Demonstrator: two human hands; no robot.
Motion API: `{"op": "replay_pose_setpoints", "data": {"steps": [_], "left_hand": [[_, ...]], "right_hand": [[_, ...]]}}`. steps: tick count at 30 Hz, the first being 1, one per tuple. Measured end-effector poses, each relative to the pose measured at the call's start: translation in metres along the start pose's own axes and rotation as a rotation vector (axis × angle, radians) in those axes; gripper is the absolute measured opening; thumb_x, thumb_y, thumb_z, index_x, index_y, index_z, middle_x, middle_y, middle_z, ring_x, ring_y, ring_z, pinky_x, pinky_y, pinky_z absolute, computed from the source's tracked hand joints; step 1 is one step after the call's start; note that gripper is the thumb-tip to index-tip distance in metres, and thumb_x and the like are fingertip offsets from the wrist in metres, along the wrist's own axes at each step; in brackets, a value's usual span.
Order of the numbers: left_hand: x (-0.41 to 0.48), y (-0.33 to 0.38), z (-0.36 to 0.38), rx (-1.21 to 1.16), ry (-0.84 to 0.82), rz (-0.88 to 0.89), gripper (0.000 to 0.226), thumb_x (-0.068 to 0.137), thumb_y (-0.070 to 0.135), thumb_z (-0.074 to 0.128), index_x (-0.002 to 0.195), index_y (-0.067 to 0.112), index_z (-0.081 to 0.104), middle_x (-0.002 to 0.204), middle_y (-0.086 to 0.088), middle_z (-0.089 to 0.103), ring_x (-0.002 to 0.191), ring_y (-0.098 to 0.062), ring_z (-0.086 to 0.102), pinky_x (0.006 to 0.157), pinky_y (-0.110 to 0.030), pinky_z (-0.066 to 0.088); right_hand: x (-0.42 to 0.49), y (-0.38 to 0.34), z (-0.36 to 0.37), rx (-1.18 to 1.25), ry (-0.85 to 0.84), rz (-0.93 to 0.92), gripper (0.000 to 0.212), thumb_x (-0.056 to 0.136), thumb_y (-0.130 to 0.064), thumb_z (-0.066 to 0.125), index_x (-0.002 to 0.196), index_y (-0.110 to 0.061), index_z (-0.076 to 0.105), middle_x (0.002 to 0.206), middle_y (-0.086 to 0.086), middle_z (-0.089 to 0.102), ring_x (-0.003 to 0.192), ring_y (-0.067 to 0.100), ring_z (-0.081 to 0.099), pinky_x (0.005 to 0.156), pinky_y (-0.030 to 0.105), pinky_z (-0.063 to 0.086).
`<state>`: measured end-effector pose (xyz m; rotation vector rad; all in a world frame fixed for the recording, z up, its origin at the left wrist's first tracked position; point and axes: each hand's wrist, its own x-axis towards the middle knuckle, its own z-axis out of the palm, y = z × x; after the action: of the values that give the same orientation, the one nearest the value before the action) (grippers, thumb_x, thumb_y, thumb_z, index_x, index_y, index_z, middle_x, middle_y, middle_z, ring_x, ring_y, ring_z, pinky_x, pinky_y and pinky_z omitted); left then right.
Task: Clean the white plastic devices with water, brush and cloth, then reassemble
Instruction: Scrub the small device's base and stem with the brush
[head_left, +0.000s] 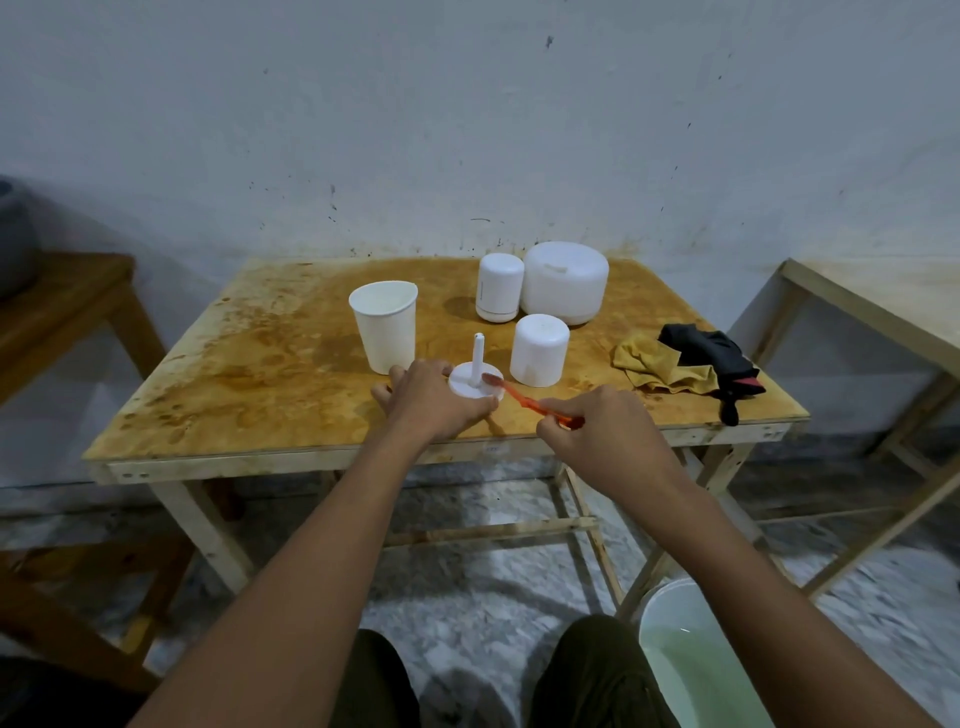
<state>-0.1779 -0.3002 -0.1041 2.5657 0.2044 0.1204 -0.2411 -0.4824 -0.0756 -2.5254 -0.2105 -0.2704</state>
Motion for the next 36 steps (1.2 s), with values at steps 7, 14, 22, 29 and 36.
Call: {"op": "replay_pose_setpoints", "data": {"steps": [7,14,22,29,36], "left_hand": [[-0.007,0.002,0.000,-0.052,0.011,-0.028,0.067,0.075,0.068,0.066,0.123,0.023,0.054,0.127,-0.005,0.053,0.127,-0.028,0.035,0.096,-0.042,0.027],[-0.007,0.004,0.001,-0.050,0.004,-0.036,0.068,0.075,0.068,0.067,0.124,0.023,0.054,0.127,-0.004,0.053,0.126,-0.028,0.035,0.097,-0.043,0.028],[0.002,-0.001,-0.004,0.029,-0.083,0.002,0.072,0.078,0.067,0.065,0.134,0.025,0.051,0.135,-0.004,0.053,0.131,-0.030,0.034,0.099,-0.042,0.026],[0.006,-0.004,-0.003,0.024,-0.094,0.019,0.069,0.079,0.065,0.065,0.134,0.025,0.051,0.134,-0.003,0.054,0.131,-0.030,0.035,0.098,-0.042,0.025],[0.008,-0.006,0.000,0.021,-0.082,0.030,0.068,0.079,0.065,0.065,0.132,0.025,0.052,0.134,-0.002,0.055,0.131,-0.030,0.036,0.099,-0.043,0.025]], "right_hand": [[0.004,-0.002,0.003,-0.057,-0.008,-0.012,0.033,0.094,-0.026,0.054,0.126,-0.028,0.066,0.068,-0.005,0.052,0.053,0.007,0.040,0.052,0.021,0.031],[0.002,0.003,0.006,-0.013,-0.002,0.017,0.033,0.095,-0.024,0.055,0.126,-0.027,0.066,0.062,-0.009,0.052,0.053,0.007,0.044,0.050,0.018,0.033],[0.000,0.008,0.003,0.141,-0.009,0.075,0.031,0.095,-0.020,0.054,0.122,-0.025,0.069,0.059,-0.009,0.059,0.047,0.005,0.043,0.042,0.012,0.030],[-0.003,0.013,0.007,0.289,-0.010,0.142,0.031,0.098,-0.020,0.051,0.125,-0.020,0.067,0.051,-0.009,0.050,0.036,0.002,0.039,0.037,0.013,0.027],[-0.008,0.015,0.014,0.337,0.015,0.168,0.030,0.099,-0.022,0.052,0.126,-0.022,0.066,0.046,-0.012,0.047,0.036,0.003,0.037,0.036,0.013,0.025]]}}
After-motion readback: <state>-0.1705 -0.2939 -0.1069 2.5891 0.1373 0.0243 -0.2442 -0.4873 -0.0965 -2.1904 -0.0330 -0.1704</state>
